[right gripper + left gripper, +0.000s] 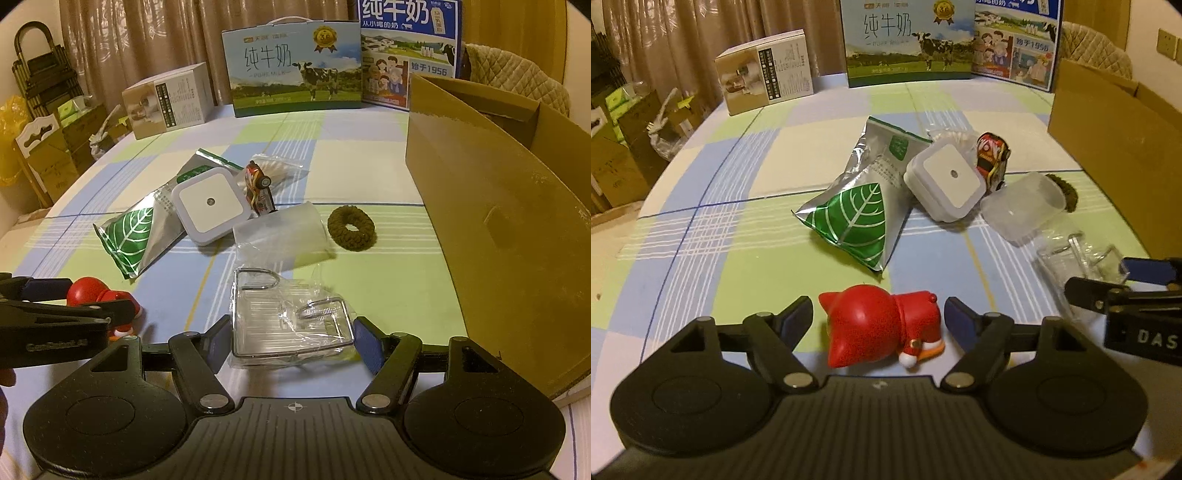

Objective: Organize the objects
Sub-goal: 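Carry the red toy and wire rack into the cardboard box with both tools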

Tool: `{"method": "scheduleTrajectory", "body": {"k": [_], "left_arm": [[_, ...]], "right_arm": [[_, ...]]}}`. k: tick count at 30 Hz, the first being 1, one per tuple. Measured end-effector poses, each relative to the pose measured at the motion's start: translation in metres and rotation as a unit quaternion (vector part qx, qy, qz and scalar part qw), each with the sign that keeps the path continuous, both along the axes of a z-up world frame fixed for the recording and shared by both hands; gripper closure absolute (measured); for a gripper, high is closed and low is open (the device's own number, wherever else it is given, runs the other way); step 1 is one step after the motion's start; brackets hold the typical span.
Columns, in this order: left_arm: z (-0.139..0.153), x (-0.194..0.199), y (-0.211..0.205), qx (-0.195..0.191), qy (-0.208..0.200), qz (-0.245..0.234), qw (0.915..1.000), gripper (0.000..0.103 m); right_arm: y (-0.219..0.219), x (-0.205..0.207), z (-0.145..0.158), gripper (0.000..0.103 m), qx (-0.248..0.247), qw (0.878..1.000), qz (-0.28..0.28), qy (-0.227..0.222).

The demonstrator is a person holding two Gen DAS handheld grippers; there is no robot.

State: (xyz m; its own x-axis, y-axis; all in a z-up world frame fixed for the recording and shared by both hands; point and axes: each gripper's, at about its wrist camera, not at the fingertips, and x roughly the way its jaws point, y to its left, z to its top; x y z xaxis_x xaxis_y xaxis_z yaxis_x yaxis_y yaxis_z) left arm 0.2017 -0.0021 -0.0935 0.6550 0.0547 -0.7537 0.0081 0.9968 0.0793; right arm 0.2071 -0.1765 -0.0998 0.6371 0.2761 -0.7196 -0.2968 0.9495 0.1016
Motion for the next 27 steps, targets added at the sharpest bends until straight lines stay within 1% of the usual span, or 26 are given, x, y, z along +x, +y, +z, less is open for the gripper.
{"method": "scheduleTrajectory", "body": {"k": [1, 2, 4, 5, 10, 14, 20, 23, 27], "left_arm": [[-0.002, 0.002, -0.001, 0.001, 0.004, 0.002, 1.0000, 0.031], [-0.003, 0.002, -0.001, 0.001, 0.007, 0.002, 1.0000, 0.035], [-0.004, 0.002, -0.001, 0.002, 0.007, 0.002, 1.0000, 0.036], [-0.004, 0.001, -0.001, 0.003, 0.007, 0.001, 1.0000, 0.039], [-0.002, -0.003, 0.002, -0.005, 0.015, -0.005, 0.9999, 0.040], [0.006, -0.010, 0.005, -0.018, 0.015, -0.010, 0.9997, 0.040], [0.034, -0.025, 0.003, -0.033, 0.000, -0.021, 0.9992, 0.040], [0.051, -0.032, 0.001, -0.039, -0.010, -0.028, 0.9988, 0.040], [0.075, -0.042, -0.007, -0.045, -0.026, -0.038, 0.9979, 0.040]], "right_arm": [[0.000, 0.000, 0.000, 0.037, 0.000, 1.000, 0.000, 0.000], [0.000, 0.000, 0.000, 0.037, 0.000, 1.000, 0.000, -0.001], [0.000, 0.000, 0.000, 0.037, -0.001, 1.000, 0.001, -0.002], [0.000, 0.000, 0.000, 0.037, -0.001, 1.000, 0.001, -0.002], [-0.001, -0.001, 0.001, 0.037, 0.001, 1.000, 0.000, 0.000], [0.000, -0.005, 0.008, 0.037, 0.003, 1.000, 0.003, -0.006], [-0.003, -0.024, 0.028, 0.037, 0.001, 1.000, 0.003, -0.019], [-0.008, -0.035, 0.044, 0.037, -0.001, 1.000, -0.001, -0.028], [-0.016, -0.051, 0.071, 0.037, 0.001, 0.999, -0.007, -0.050]]}}
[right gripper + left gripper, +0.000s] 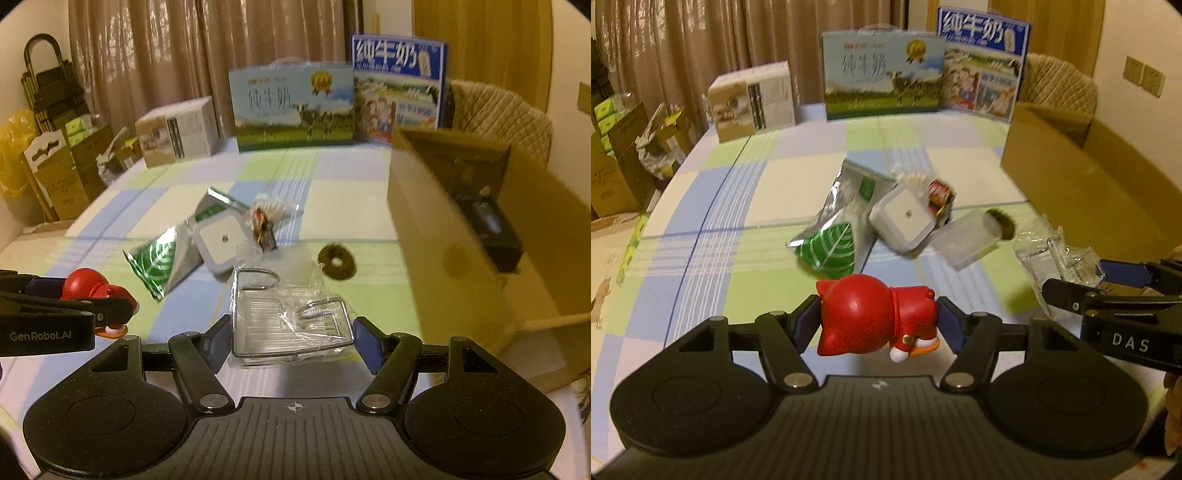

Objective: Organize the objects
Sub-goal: 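Carry the red toy and wire rack into the cardboard box with both tools, then open the left tool to drop the red toy while the right tool releases the rack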

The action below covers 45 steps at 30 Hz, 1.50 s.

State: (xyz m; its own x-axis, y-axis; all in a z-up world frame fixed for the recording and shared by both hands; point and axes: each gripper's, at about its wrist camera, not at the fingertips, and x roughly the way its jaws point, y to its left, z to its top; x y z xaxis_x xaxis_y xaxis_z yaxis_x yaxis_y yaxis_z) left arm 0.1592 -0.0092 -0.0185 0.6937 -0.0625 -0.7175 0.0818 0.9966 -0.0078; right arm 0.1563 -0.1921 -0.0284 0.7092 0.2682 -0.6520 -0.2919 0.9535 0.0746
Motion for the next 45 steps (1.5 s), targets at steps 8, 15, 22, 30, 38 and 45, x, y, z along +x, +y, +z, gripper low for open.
{"method": "scheduleTrajectory", "body": {"k": [8, 15, 22, 30, 38, 45], "left_arm": [[0.046, -0.021, -0.026, -0.019, -0.033, -0.032, 0.9988, 0.040], [0.072, -0.028, -0.067, -0.042, -0.046, -0.075, 0.9953, 0.040], [0.090, -0.018, -0.120, -0.060, -0.055, -0.119, 0.9895, 0.040], [0.097, -0.002, -0.174, -0.066, -0.052, -0.162, 0.9831, 0.040], [0.092, 0.023, -0.212, -0.067, -0.042, -0.193, 0.9780, 0.040], [0.083, 0.044, -0.233, -0.063, -0.029, -0.204, 0.9765, 0.040]], "right_arm": [[-0.025, -0.027, 0.046, 0.037, 0.006, 0.999, -0.024, -0.031], [-0.075, -0.034, 0.076, 0.037, -0.001, 0.997, -0.068, -0.041], [-0.133, -0.029, 0.095, 0.037, -0.016, 0.993, -0.106, -0.046], [-0.178, -0.017, 0.098, 0.037, -0.016, 0.991, -0.131, -0.038], [-0.202, 0.005, 0.087, 0.037, -0.015, 0.990, -0.141, -0.027], [-0.220, 0.024, 0.079, 0.037, -0.007, 0.988, -0.153, -0.020]]}}
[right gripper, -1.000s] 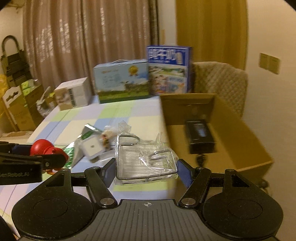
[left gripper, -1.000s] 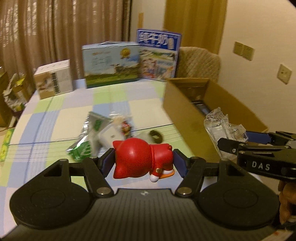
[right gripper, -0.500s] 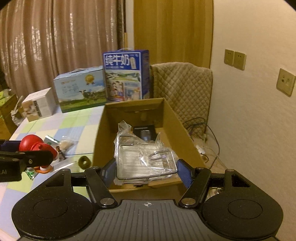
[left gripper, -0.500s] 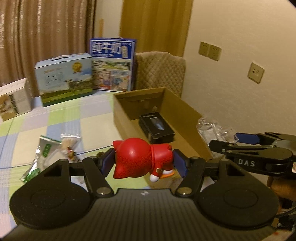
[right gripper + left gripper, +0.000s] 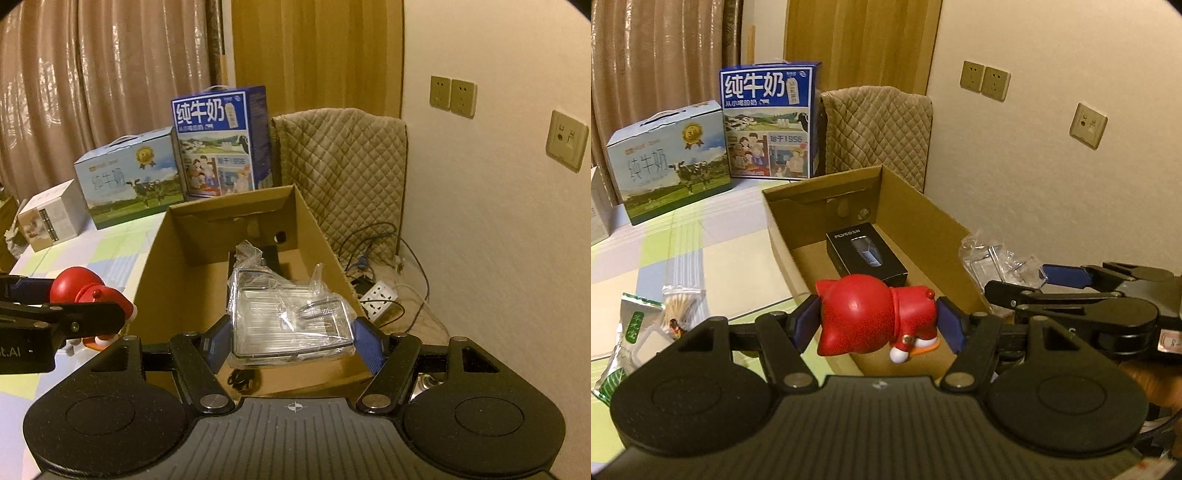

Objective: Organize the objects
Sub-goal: 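Open the left tool to drop the red toy while the right tool releases the rack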

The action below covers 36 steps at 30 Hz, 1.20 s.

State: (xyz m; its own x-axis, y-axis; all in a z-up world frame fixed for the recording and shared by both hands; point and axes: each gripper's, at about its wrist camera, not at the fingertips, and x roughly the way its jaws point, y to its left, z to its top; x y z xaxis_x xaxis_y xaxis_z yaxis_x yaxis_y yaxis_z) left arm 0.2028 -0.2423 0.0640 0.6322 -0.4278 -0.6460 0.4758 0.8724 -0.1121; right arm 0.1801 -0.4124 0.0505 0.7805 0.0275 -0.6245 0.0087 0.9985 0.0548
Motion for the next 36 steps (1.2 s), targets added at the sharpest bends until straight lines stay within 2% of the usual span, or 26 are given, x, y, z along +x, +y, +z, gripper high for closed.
{"method": "scheduleTrajectory", "body": {"k": [6, 7, 8, 9, 26, 31, 34, 36], "left_arm": [[-0.008, 0.010, -0.014, -0.001, 0.009, -0.012, 0.9999, 0.039], [-0.009, 0.011, -0.015, -0.006, 0.006, -0.014, 0.9999, 0.037], [-0.008, 0.012, -0.016, -0.006, 0.002, -0.011, 0.9999, 0.026], [-0.008, 0.012, -0.016, -0.005, -0.003, -0.006, 1.0000, 0.024], [-0.010, 0.002, 0.032, -0.008, 0.003, 0.047, 0.9988, 0.024], [-0.009, 0.000, 0.039, -0.009, 0.002, 0.053, 0.9985, 0.024], [-0.010, -0.002, 0.044, -0.008, 0.000, 0.057, 0.9983, 0.024], [-0.011, -0.005, 0.048, -0.005, -0.001, 0.060, 0.9982, 0.024]], "right_arm": [[-0.011, 0.007, -0.004, 0.037, 0.008, 1.000, -0.009, 0.003], [-0.012, 0.007, -0.005, 0.037, 0.008, 1.000, -0.010, 0.003], [-0.013, 0.007, -0.006, 0.037, 0.009, 1.000, -0.011, 0.003], [-0.014, 0.007, -0.006, 0.037, 0.010, 1.000, -0.012, 0.002], [-0.001, 0.003, -0.005, 0.037, 0.028, 1.000, 0.004, 0.001], [0.003, 0.008, -0.003, 0.037, 0.056, 0.998, 0.023, -0.005], [0.003, 0.007, 0.001, 0.022, 0.073, 0.997, 0.021, -0.025], [0.002, 0.005, 0.004, 0.021, 0.075, 0.997, 0.009, -0.035]]}}
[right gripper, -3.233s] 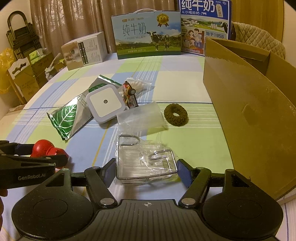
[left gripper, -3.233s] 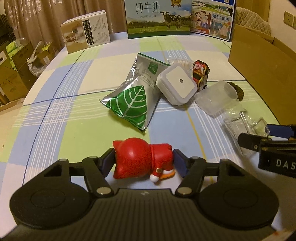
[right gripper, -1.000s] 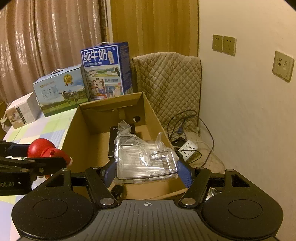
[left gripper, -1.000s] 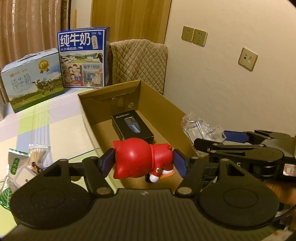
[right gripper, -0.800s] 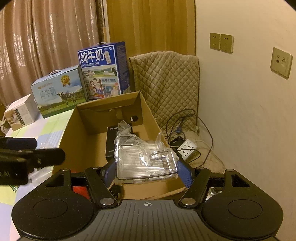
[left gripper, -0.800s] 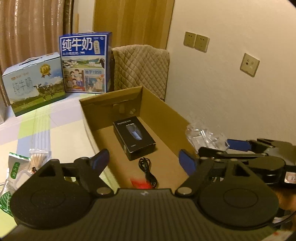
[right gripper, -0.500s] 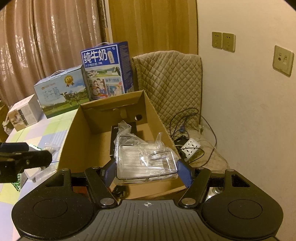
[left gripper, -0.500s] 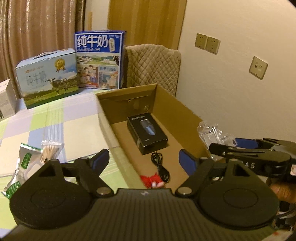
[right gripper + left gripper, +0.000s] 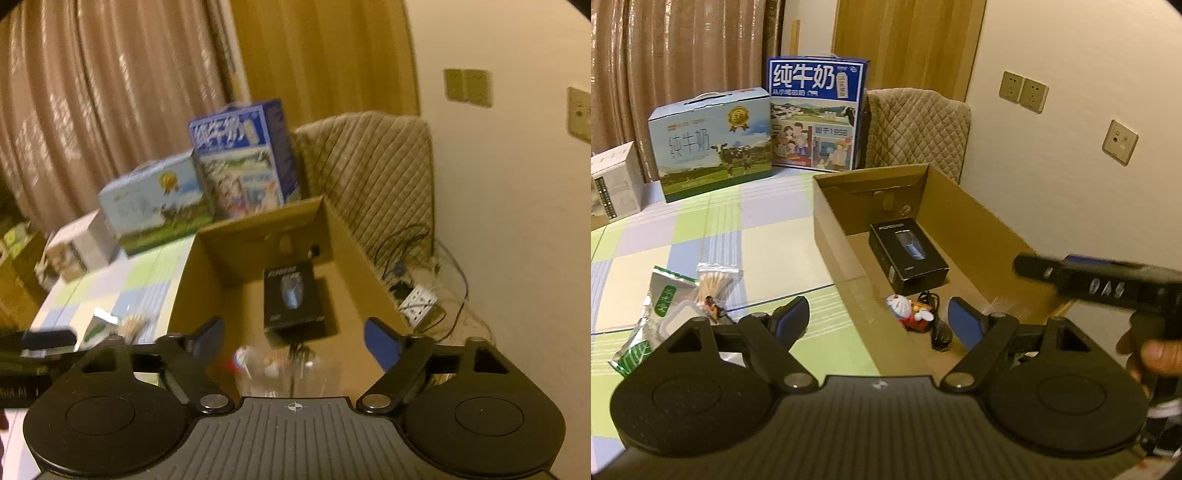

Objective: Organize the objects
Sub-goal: 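Open the left tool to drop the red toy while the right tool releases the rack, then move both tools back toward the remaining items on the table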

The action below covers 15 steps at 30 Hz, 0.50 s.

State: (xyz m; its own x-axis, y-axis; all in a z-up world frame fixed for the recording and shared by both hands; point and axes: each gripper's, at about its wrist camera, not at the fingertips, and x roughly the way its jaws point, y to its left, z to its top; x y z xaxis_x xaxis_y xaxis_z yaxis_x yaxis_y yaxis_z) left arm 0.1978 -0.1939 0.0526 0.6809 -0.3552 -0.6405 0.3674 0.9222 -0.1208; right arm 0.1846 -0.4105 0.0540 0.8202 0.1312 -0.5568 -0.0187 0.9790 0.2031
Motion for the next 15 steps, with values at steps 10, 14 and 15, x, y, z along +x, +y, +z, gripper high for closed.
{"method": "scheduleTrajectory", "body": {"k": [10, 14, 15], "left_arm": [[-0.004, -0.021, 0.032, 0.008, 0.003, 0.029, 0.9996, 0.023], [0.000, -0.033, 0.046, 0.008, 0.002, 0.037, 0.9993, 0.022], [0.001, -0.037, 0.050, 0.008, 0.001, 0.040, 0.9992, 0.021]], "right_arm": [[0.009, -0.021, 0.011, 0.021, 0.001, 1.000, 0.001, -0.002], [0.021, -0.034, 0.018, 0.021, 0.005, 1.000, 0.006, -0.003], [0.024, -0.039, 0.019, 0.021, 0.007, 1.000, 0.007, -0.003]]}}
